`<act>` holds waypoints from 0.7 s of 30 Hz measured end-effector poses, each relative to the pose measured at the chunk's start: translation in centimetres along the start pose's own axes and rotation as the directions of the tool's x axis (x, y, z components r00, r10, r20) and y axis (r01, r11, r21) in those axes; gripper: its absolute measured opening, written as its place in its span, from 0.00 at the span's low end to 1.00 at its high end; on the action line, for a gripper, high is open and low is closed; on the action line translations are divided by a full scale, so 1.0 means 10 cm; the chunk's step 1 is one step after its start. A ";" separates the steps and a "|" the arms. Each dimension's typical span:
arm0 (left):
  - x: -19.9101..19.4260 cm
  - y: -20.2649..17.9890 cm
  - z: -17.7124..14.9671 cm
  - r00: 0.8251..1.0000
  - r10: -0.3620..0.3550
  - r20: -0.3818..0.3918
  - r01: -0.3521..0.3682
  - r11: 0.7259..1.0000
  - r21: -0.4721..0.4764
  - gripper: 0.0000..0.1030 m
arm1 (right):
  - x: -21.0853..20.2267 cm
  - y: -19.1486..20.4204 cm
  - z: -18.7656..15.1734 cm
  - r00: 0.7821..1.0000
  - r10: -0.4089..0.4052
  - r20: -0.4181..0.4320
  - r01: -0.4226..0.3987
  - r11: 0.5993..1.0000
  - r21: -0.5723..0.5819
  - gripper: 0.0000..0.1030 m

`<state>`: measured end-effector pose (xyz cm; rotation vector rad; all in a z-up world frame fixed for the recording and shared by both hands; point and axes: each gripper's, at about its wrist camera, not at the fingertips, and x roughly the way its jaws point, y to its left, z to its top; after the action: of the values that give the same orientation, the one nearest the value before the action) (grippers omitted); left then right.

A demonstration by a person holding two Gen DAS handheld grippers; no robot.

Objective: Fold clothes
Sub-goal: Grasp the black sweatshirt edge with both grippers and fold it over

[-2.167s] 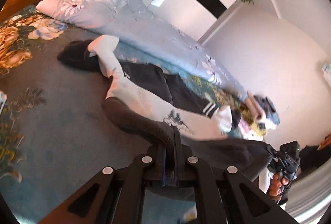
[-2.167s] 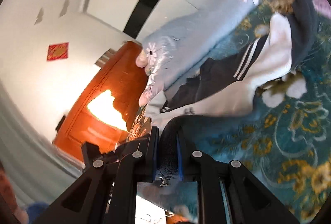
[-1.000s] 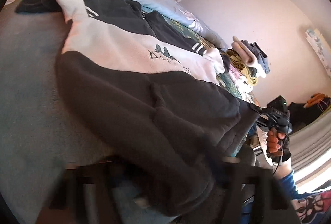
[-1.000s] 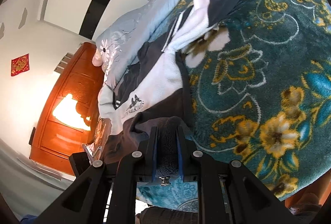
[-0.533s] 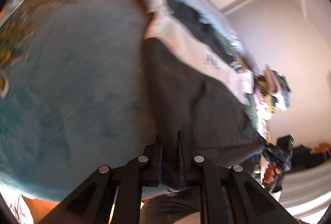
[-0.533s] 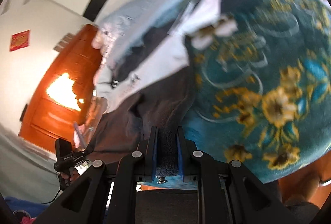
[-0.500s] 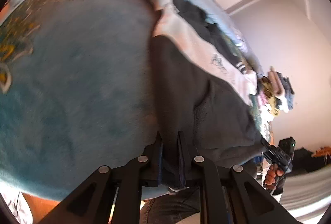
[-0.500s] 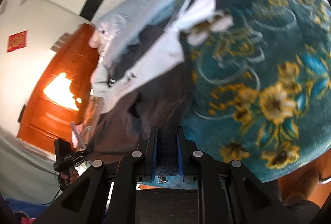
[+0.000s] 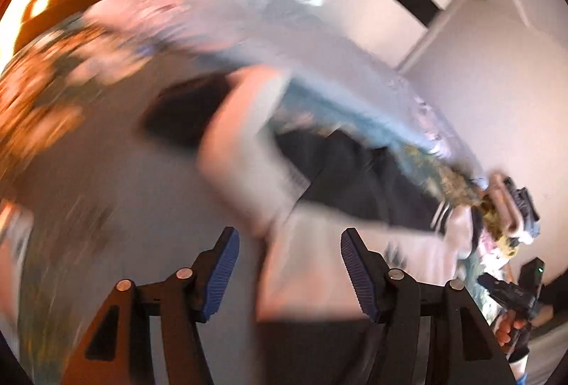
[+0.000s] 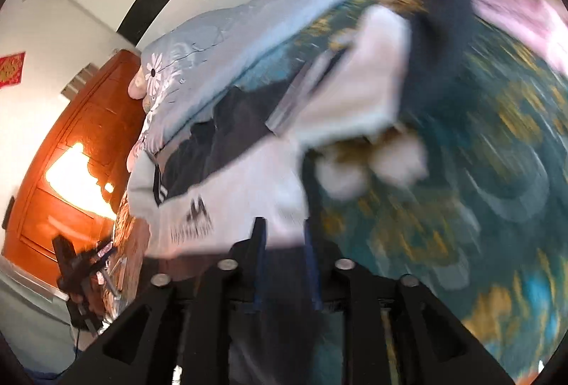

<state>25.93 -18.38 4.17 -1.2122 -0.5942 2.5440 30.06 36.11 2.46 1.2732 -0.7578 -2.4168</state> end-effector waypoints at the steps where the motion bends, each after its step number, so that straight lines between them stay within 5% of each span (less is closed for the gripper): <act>1: 0.17 -0.11 0.18 0.999 -0.031 -0.007 0.031 0.999 0.038 0.63 | 0.11 0.09 0.13 1.000 0.001 -0.009 -0.001 1.000 -0.029 0.31; 7: 1.40 -0.57 0.91 0.983 -0.029 -0.180 0.066 0.977 0.203 0.66 | 0.88 0.44 1.05 0.996 -0.035 -0.081 0.021 0.985 -0.169 0.47; 10: 1.89 -0.57 1.03 0.965 0.127 -0.228 -0.047 0.943 0.329 0.66 | 1.33 0.48 1.40 0.984 -0.108 -0.139 0.073 0.969 -0.236 0.47; 14: 2.19 -0.44 1.07 0.950 0.167 -0.265 -0.051 0.917 0.396 0.68 | 1.84 0.49 1.66 0.970 -0.158 -0.185 0.094 0.945 -0.312 0.61; 21: 2.40 -0.26 0.89 0.922 0.137 -0.361 0.026 0.910 0.413 0.77 | 2.50 0.49 1.86 0.933 -0.245 -0.264 0.107 0.888 -0.447 0.61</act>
<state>4.30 -8.69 -5.80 -1.5129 0.0693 2.2158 0.80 25.58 -2.67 1.5306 -0.0135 -2.2519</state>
